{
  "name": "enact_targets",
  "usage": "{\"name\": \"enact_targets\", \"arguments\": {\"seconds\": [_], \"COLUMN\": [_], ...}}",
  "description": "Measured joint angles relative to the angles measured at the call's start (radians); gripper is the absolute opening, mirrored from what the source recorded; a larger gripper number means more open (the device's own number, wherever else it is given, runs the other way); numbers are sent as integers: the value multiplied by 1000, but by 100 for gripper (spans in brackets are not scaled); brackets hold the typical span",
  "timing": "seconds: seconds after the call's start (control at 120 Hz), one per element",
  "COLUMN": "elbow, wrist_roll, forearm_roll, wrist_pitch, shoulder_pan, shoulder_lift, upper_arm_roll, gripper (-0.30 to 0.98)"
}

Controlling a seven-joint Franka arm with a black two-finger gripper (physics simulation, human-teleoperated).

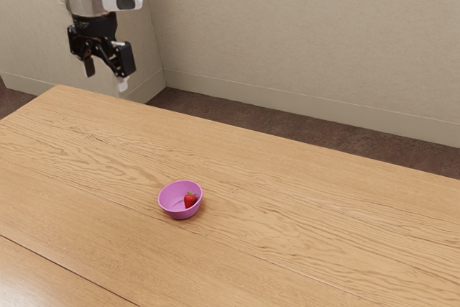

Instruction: Take strawberry from the bowl

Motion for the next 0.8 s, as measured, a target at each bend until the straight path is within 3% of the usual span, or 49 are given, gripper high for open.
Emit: {"name": "enact_targets", "arguments": {"seconds": [0.233, 0.317, 0.425, 0.517, 0.8], "elbow": [-17, -103, -346, -454, -498], "wrist_roll": [1, -9, -23, -36, -105], "forearm_roll": [-2, -14, -35, -57, -123], "wrist_pitch": [11, 32, 173, 293, 555], "shoulder_pan": [1, 0, 1, 0, 5], "shoulder_lift": [-7, -7, -24, -26, 103], "upper_arm_roll": [-12, -16, -17, -17, -16], "gripper": [69, 69, 69, 69, 69]}}
